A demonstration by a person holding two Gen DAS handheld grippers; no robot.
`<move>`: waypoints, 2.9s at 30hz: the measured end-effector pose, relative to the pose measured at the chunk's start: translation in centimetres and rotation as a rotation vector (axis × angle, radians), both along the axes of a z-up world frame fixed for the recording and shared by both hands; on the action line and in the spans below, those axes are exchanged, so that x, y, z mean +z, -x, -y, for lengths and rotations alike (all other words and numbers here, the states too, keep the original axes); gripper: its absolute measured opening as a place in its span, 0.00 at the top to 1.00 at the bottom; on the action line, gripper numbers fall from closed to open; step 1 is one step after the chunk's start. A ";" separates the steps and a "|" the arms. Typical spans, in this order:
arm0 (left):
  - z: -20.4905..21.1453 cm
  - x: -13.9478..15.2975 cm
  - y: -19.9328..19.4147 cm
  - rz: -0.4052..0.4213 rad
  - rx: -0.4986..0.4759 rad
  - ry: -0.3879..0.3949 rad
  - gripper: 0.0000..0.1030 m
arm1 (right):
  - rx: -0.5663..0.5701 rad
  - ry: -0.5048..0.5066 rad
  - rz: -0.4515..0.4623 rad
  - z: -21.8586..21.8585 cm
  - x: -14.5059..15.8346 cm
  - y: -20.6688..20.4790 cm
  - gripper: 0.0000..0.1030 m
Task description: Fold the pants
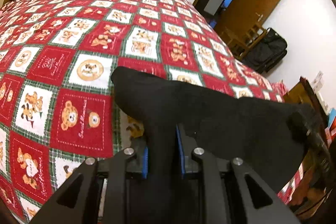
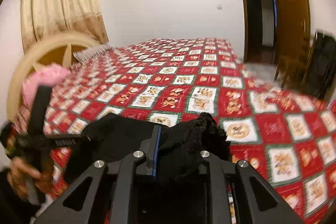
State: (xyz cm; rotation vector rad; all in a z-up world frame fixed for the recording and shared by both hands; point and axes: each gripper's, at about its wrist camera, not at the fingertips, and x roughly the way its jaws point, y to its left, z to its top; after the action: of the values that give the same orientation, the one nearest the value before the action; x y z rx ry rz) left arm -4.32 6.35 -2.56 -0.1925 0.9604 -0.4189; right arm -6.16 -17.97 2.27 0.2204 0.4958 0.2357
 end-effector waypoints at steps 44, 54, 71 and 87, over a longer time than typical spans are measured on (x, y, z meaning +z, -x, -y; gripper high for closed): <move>0.4 -3.9 -0.7 -0.123 -0.052 0.076 0.82 | -0.021 -0.084 -0.273 3.0 -9.6 -0.6 0.78; -2.7 3.0 -0.4 0.049 -0.003 0.110 0.89 | 0.087 -0.054 -0.076 -0.6 -2.7 0.1 0.80; -13.1 5.8 -5.5 0.150 0.263 0.062 0.90 | 0.340 -0.041 0.124 -12.0 4.1 -10.5 0.81; -18.9 -3.2 -8.5 -0.021 0.525 -0.285 0.54 | 0.222 -0.085 -0.127 -9.7 -4.9 -20.7 0.62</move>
State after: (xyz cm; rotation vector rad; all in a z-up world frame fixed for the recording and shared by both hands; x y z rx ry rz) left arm 4.15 25.30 -5.80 -0.1819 0.9377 0.2022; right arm 14.51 -8.28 -2.61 0.2640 0.6382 0.4622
